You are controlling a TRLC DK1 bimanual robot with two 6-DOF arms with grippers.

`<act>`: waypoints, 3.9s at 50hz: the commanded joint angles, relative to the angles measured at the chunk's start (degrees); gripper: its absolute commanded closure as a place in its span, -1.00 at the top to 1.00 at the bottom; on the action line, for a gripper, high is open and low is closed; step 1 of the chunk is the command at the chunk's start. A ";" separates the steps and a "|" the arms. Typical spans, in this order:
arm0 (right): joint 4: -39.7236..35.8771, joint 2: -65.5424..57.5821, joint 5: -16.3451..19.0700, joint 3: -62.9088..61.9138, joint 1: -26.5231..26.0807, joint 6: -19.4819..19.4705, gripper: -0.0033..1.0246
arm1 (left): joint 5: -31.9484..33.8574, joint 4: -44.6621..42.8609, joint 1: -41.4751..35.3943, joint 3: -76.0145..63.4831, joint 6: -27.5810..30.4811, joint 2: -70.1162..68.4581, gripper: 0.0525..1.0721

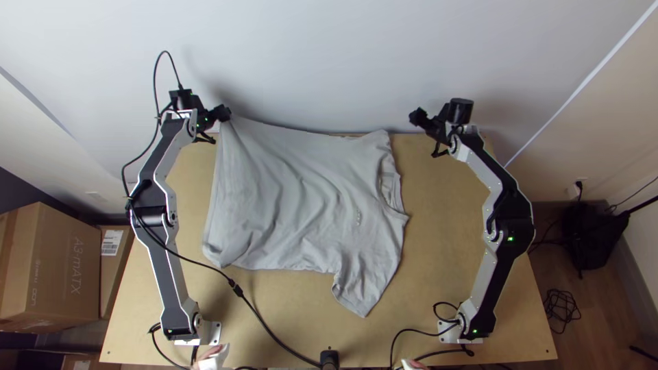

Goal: Fold the t-shirt

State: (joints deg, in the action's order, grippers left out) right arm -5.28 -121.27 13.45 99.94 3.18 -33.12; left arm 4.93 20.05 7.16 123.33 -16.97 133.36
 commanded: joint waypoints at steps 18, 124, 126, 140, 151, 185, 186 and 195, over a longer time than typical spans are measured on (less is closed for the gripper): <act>-17.66 29.16 -0.45 -12.05 -4.32 -3.44 0.93 | 6.76 19.85 4.18 3.85 -8.78 -10.93 0.92; -26.36 38.30 10.19 -59.51 21.17 -5.37 0.04 | 18.54 39.18 18.33 -46.16 18.38 -84.93 0.91; -26.01 37.07 10.28 -59.07 21.34 -5.46 0.04 | 18.45 39.01 18.33 -46.51 18.38 -84.84 0.91; -21.35 35.84 9.40 -58.98 23.10 -5.55 -0.95 | 18.45 42.17 16.66 -50.47 24.97 -84.84 0.91; -21.97 38.22 9.49 -59.07 22.22 -5.64 -0.95 | 12.21 52.37 14.99 -63.56 51.34 -83.97 0.91; -22.14 42.26 9.31 -60.13 21.25 -8.18 -0.95 | 3.33 43.58 5.23 -80.70 74.63 -77.11 0.52; -22.14 42.26 9.31 -60.13 21.17 -8.18 -0.95 | 3.33 43.14 4.88 -80.79 74.72 -76.76 0.52; -22.06 42.61 9.31 -60.65 19.67 -8.18 -0.95 | 3.25 41.47 2.33 -81.84 74.45 -72.98 0.50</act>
State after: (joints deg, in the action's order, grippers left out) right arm -27.22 -80.12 23.35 40.82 23.77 -40.25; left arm 8.36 62.39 10.48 43.24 55.57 58.17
